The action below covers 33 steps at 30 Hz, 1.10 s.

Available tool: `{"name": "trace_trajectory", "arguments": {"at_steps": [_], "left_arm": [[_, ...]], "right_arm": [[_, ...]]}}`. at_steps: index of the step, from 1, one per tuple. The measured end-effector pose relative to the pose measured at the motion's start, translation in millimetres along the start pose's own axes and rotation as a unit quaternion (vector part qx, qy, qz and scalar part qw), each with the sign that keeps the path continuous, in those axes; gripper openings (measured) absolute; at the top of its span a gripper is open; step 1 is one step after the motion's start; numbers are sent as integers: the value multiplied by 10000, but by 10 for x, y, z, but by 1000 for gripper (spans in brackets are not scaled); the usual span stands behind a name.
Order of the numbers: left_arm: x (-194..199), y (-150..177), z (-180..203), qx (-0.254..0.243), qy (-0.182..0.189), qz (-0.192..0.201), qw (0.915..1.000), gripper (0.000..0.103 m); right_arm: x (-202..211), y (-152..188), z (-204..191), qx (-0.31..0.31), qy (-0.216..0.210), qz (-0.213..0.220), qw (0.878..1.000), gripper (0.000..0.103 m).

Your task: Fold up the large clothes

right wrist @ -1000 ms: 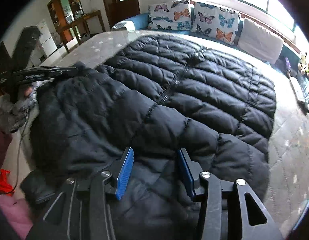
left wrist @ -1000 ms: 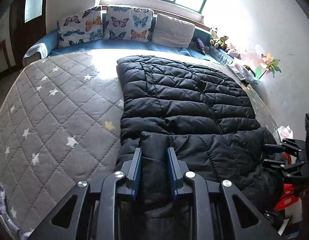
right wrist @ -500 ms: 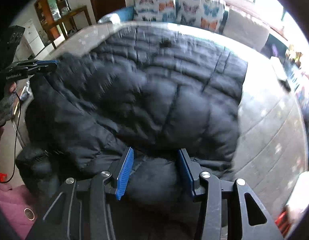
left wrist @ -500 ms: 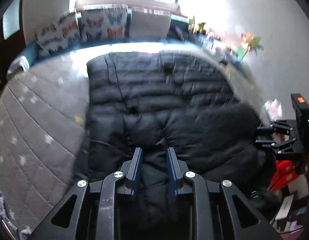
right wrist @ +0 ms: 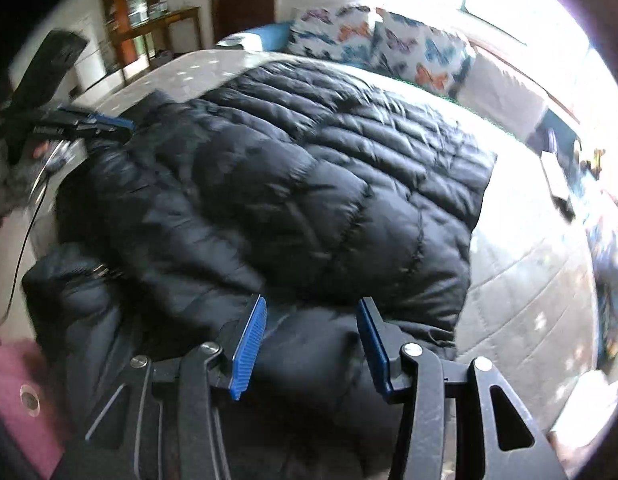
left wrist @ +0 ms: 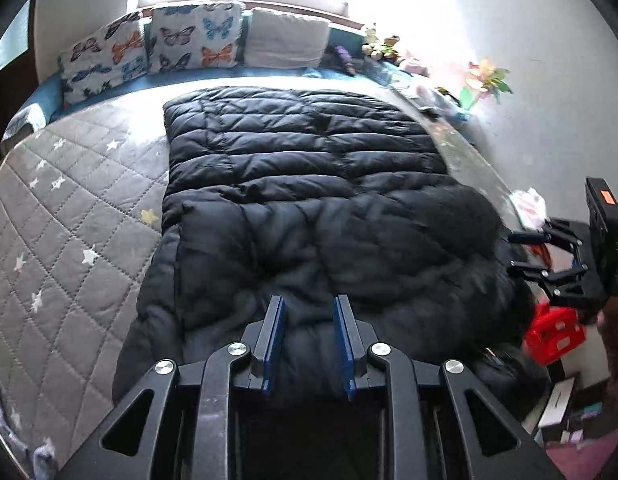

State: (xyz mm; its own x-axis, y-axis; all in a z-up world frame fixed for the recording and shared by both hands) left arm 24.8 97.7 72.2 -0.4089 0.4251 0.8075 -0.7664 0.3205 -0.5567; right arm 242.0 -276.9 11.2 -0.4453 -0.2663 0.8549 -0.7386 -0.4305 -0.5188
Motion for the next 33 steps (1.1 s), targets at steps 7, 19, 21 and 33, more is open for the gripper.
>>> {"name": "trace_trajectory", "arguments": {"at_steps": [7,19,21,33], "left_arm": [[453,417,142,9,-157,-22,9999,50],[550,1039,-364,1271,-363,-185,9911,64],[524,1068,-421,1398,-316,-181,9895,66],[227,1321,-663,2785,694,-117,9578,71]], "right_arm": [[319,469,-377,1300,72,-143,9914,56],[23,1077,-1049,3078,135,430,9504,64],[-16,1075,-1133,3177,153,554,9465,65],[-90,699,-1225,2487,-323,749,9651,36]]}}
Point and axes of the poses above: each gripper's, at about its wrist camera, not at the fingertips, and x roughly against the way its jaws point, z to its right, y to its underside, the point moved 6 cm from there along -x, roughly the way its jaws point, and after that the axes turned 7 degrees about -x, right-handed, at the moved point
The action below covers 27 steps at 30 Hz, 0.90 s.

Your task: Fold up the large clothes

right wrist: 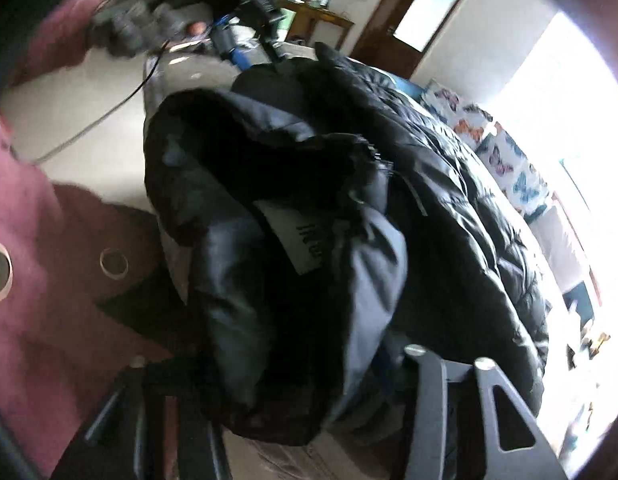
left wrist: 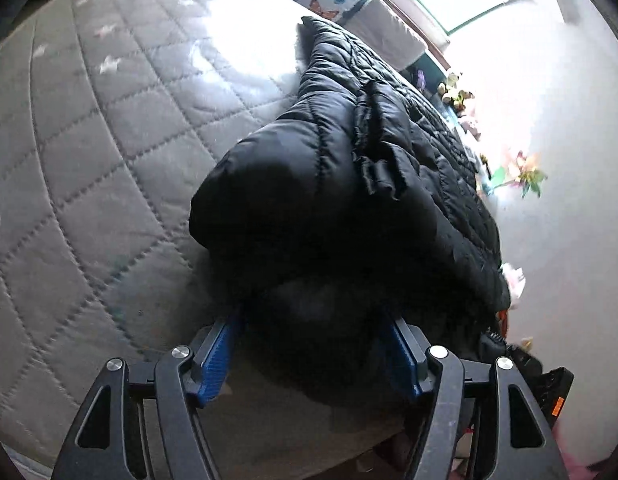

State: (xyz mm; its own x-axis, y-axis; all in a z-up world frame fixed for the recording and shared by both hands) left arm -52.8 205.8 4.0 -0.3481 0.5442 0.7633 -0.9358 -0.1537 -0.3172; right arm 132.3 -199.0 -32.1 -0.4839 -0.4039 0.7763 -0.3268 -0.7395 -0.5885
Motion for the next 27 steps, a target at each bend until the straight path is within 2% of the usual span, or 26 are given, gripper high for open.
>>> {"name": "trace_trajectory", "arguments": {"at_steps": [2,3,4,7,10,13,17,19,22,27], "left_arm": [[2,22,-6,94,106,126,9998,65],[7,31,6,65,129,141,9998,47],[6,34,26,11,122,153,9998,38],[78,48,160,-249,-13,314,9992,26],[252,136,324,-501,-58,462,9977,22],[500,343,465,-706,-76,558,9959,21],[841,703,565,-594,117,643,9961,21],[947,770,622,-542,134,749,9956,21],[1036,748,605,-342,286,899,9950,21],[1170,582,668,-221,462,1004,9936,21]], "right_arm": [[64,-53,58,-415,-81,18,9991,28],[105,-97,109,-611,-116,49,9980,24],[158,-144,153,-740,-101,125,9971,23],[336,-251,242,-1010,-90,330,9943,18],[500,-264,237,-1057,27,481,9932,17],[707,-247,159,-1143,-37,610,9916,16],[976,-207,30,-1121,-95,789,9905,16],[1096,-214,-41,-1128,-106,884,9896,16],[1148,-276,-3,-1132,-71,1048,9880,16],[1080,-470,329,-1223,1,1258,9845,15]]}}
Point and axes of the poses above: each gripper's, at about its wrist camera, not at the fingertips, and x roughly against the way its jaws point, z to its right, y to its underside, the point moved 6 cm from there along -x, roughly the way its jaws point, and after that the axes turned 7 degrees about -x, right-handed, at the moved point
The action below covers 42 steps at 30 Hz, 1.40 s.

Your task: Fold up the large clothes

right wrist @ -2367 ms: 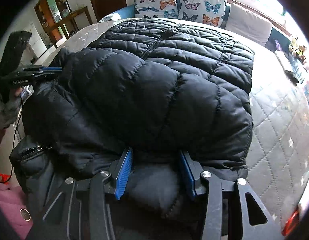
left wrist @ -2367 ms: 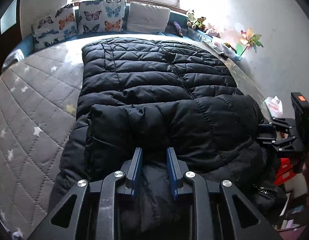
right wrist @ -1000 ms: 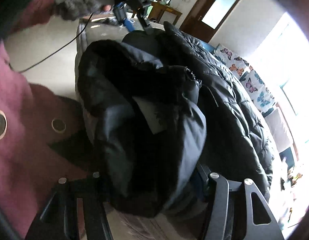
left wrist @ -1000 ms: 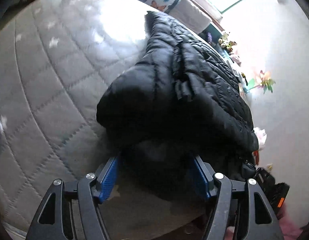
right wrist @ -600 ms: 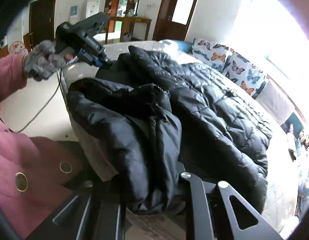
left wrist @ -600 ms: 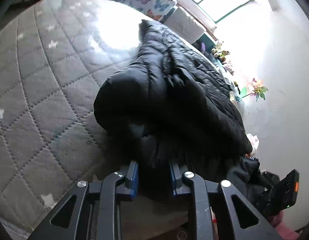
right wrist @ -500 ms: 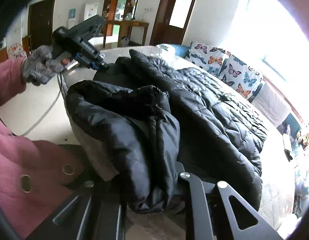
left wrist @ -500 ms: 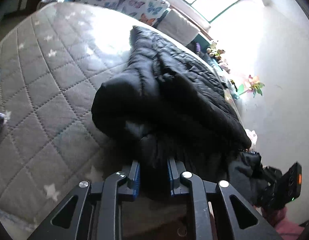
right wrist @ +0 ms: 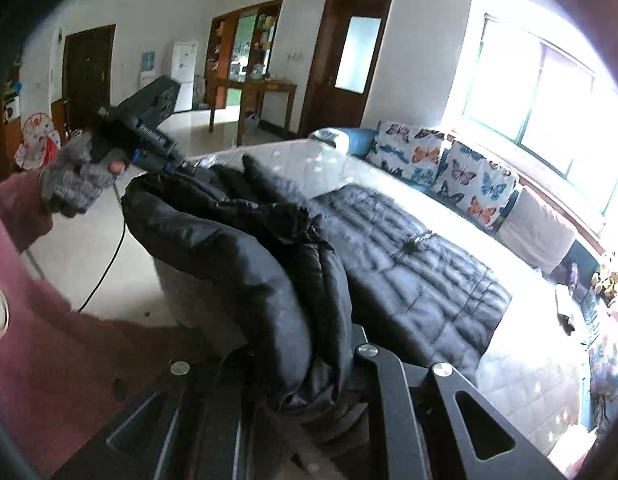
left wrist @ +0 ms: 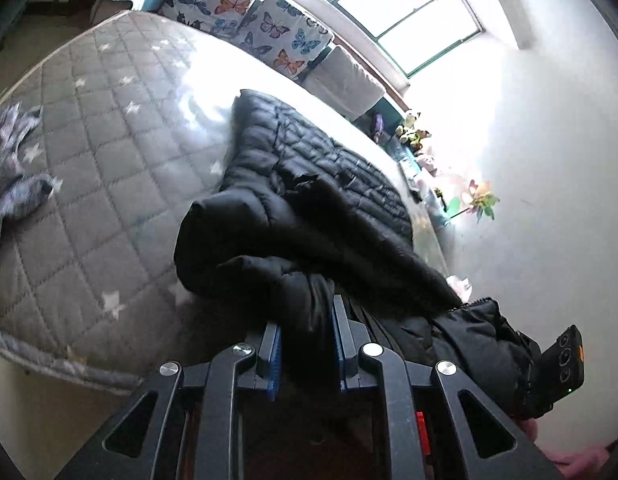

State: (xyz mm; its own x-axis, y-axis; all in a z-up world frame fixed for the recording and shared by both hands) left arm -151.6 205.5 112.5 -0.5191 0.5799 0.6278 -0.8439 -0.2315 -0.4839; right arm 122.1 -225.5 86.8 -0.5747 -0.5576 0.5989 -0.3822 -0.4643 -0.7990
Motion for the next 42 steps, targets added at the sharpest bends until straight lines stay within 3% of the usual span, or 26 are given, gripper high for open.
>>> {"name": "trace_trajectory", "arguments": {"at_steps": [8,13,19,25,29,33,38,40,42], "left_arm": [[-122,-861,123,-22,226,181,9996,21],[-434,-1550,89,-2,247,196,9995,21],[-1026,-2384,-41,94,90,40,9999,21],[-1843,-3101,-428,378,-106,-296,9988,22],[-2353,-3382,-748,782,-107,-549,9954,23],[-2630,-3431,-954,1031,25,-627,9927,27],[-2812,-3509,-1035,1230,233,-632,9901,28],[-2814,-3546,-1016,1220,180,-667,9901,28],[-2760,-3616,-932,1050,173,-642,9922,28]], "right_arm": [[-191,-551,551,-176,128,312,9993,15],[-496,-833,1017,-252,264,363,9987,15],[-1051,-1053,1617,-367,474,215,9980,15],[-1748,-1117,2203,-691,613,-68,9957,16],[-2216,-1016,2591,-1092,585,-427,9914,16],[-2561,-854,2883,-1634,445,-807,9822,20],[-2938,-429,3042,-2175,447,-1633,9612,28],[-2940,-384,3037,-2283,397,-1790,9562,29],[-2743,-456,3049,-2460,328,-1639,9548,29]]}}
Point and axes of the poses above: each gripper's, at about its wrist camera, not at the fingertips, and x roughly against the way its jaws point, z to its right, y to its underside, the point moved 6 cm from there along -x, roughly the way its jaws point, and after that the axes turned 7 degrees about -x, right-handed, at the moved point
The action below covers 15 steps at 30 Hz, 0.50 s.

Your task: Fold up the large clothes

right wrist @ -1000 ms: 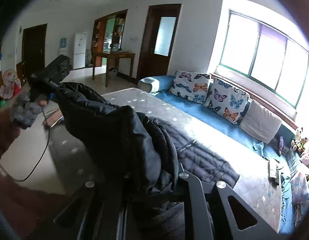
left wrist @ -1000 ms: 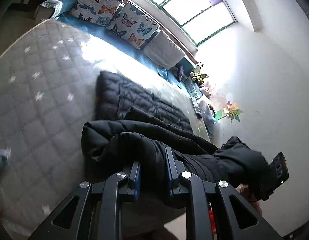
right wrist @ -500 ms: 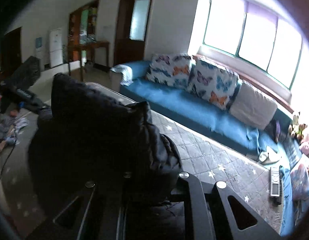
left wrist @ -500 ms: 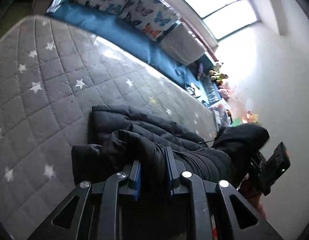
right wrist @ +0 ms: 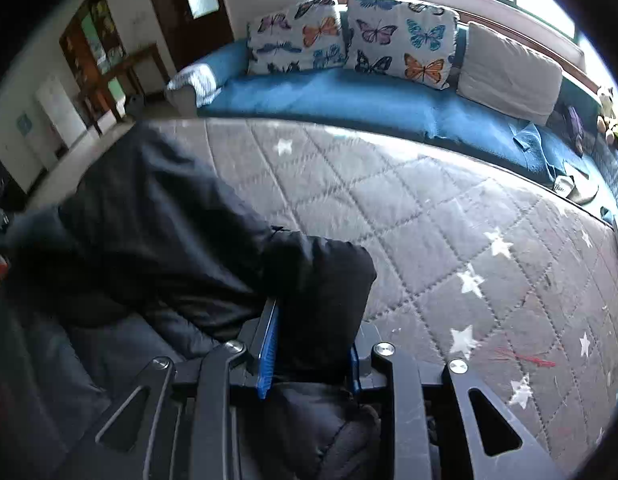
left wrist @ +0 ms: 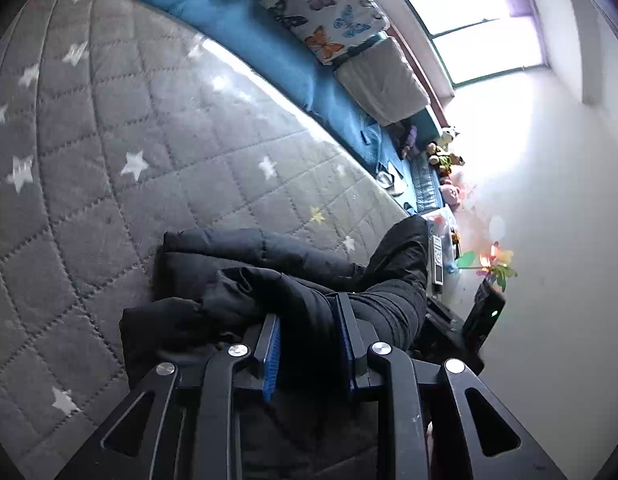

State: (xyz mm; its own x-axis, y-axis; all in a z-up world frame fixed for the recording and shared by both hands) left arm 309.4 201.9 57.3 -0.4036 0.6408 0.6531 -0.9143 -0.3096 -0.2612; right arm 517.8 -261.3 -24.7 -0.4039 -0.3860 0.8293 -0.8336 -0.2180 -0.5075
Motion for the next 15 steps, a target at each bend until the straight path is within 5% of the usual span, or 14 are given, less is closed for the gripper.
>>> {"name": "trace_trajectory", "arguments": {"at_steps": [5,11,15], "left_arm": [[153,-39,136,-19,207,115,9997,29],[287,-31,73,237,501,290,9980,34],[531,-85,106,255,760,729,9941,54]], "right_arm": [[670,-53,74,-285,-209,455,9983,32],[1370,223,158,-104,104,647,9978,32],[1531,495,289,-213,216,437,9986,32]]}}
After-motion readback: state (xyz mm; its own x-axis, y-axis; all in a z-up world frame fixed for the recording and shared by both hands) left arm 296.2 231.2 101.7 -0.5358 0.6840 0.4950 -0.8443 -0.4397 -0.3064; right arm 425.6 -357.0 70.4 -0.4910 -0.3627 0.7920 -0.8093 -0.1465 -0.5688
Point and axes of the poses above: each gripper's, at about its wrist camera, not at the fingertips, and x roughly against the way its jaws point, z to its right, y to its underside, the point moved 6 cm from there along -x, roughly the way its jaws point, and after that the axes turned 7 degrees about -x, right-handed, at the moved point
